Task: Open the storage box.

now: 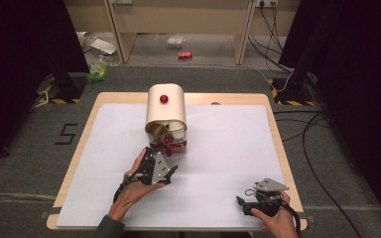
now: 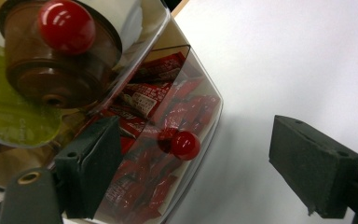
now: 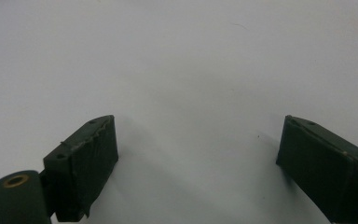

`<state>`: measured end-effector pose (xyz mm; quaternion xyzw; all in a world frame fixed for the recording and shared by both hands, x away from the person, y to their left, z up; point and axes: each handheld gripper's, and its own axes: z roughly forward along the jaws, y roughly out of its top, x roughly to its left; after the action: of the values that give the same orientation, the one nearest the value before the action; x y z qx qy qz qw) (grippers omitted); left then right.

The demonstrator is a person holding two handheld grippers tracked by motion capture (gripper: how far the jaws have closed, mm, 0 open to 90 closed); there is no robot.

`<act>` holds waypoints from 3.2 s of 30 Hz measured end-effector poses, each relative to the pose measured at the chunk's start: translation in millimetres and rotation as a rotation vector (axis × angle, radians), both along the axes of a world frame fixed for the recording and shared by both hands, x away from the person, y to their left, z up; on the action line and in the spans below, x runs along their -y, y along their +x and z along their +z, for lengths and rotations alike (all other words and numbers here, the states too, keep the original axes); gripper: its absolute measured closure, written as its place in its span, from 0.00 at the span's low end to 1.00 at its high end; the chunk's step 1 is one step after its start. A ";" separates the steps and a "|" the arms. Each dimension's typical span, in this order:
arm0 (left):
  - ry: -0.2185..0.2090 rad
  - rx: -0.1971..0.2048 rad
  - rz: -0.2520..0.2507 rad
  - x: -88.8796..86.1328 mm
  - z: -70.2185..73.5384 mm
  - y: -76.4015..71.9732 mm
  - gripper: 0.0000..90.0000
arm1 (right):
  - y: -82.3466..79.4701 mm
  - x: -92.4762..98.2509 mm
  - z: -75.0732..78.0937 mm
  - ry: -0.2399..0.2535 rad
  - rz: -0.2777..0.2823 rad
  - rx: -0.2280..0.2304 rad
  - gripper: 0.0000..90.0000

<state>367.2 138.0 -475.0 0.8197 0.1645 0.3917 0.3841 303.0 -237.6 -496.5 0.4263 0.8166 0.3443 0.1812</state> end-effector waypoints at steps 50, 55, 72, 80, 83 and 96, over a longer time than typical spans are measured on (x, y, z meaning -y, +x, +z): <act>-0.281 -0.285 -0.027 -15.9 19.9 -17.8 0.24 | -0.2 -0.2 -0.4 0.002 0.001 -0.001 0.13; -0.299 -0.312 -0.028 -18.5 20.8 -21.4 0.24 | -0.2 -0.2 -0.4 0.001 0.001 0.000 0.13; -0.290 -0.359 -0.057 -20.3 15.3 -38.7 0.25 | -0.3 0.1 -0.7 0.001 0.003 0.004 0.13; -0.281 -0.387 -0.070 -19.0 12.7 -47.2 0.25 | -0.3 -0.2 -0.4 0.001 0.002 -0.001 0.13; -0.275 -0.380 -0.066 -18.5 11.1 -49.7 0.25 | -0.4 -0.2 -0.8 0.003 0.002 0.003 0.13; -0.238 -0.381 -0.067 -13.9 9.9 -65.8 0.25 | -0.4 -0.4 -0.8 0.003 0.001 0.002 0.13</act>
<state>301.4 151.9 -465.0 0.8328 0.2521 0.1945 0.4529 302.6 -237.2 -497.2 0.4259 0.8161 0.3460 0.1814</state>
